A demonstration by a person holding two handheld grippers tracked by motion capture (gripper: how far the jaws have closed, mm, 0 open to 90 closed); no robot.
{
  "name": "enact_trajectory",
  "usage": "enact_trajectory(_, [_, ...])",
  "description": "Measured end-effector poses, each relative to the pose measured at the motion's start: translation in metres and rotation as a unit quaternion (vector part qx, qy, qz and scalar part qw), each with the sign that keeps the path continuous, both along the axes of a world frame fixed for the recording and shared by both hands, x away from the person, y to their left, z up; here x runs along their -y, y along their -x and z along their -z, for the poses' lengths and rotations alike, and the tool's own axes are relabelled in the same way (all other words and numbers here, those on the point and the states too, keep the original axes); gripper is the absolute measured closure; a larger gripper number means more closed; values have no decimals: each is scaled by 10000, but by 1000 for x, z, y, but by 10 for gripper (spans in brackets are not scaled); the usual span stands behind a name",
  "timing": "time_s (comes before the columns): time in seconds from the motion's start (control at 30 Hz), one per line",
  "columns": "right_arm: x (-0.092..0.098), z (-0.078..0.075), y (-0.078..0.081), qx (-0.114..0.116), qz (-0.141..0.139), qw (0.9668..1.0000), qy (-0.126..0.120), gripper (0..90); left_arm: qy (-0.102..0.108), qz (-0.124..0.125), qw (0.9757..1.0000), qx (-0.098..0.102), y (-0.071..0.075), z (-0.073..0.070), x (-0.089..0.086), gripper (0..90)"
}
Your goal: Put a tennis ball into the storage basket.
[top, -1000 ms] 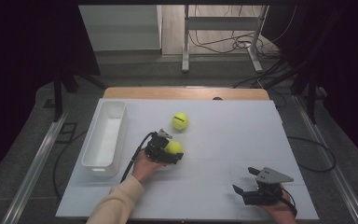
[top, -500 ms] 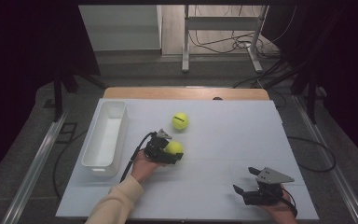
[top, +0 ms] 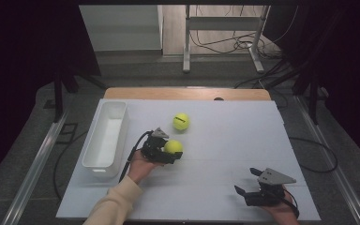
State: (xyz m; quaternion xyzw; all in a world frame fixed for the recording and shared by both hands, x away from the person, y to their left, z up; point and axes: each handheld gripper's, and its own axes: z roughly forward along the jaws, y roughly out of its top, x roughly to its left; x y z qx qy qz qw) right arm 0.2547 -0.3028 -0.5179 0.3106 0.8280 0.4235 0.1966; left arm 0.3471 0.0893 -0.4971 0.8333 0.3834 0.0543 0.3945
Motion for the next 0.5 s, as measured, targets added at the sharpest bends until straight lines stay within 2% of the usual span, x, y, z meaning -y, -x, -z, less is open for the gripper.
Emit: enact_trajectory(0.5, [0, -1, 0, 53, 10, 10000, -11, 119, 229, -10, 9996, 181, 11, -19, -12, 258])
